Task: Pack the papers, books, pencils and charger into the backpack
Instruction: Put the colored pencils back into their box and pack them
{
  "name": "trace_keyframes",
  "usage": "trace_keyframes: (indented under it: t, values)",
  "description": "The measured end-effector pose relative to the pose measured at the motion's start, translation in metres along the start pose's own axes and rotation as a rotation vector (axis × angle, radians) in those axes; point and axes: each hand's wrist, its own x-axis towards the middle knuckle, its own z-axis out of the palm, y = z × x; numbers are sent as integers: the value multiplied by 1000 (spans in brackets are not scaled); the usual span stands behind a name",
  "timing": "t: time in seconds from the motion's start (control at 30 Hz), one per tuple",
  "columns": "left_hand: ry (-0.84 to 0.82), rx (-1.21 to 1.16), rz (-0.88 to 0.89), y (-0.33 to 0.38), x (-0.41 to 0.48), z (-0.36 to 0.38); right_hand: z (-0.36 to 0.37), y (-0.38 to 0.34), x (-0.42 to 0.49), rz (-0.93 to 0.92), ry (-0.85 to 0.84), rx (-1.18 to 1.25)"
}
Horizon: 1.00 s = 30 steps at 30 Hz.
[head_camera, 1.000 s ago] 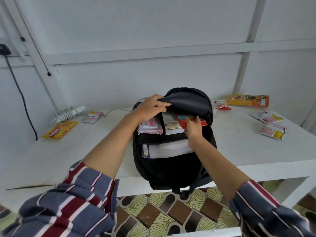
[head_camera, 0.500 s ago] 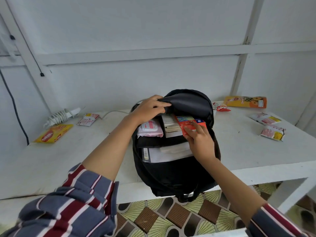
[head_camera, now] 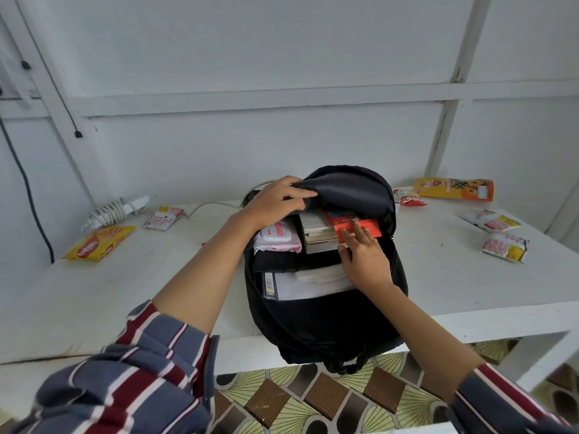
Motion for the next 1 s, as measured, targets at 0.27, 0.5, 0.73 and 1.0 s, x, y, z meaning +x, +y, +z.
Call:
trace_keyframes:
  t: [0.27, 0.5, 0.73, 1.0]
  values:
    - [-1, 23, -2, 0, 0, 0, 1, 0, 7, 2, -38, 22]
    - [-9, 12, -7, -1, 0, 2, 1, 0, 11, 4, -56, -8]
    - [-54, -51, -105, 9, -2, 8, -16, 3, 8, -41, -140, 42]
    - [120, -5, -11, 48, 23, 26, -97, 43, -20, 29, -342, 631]
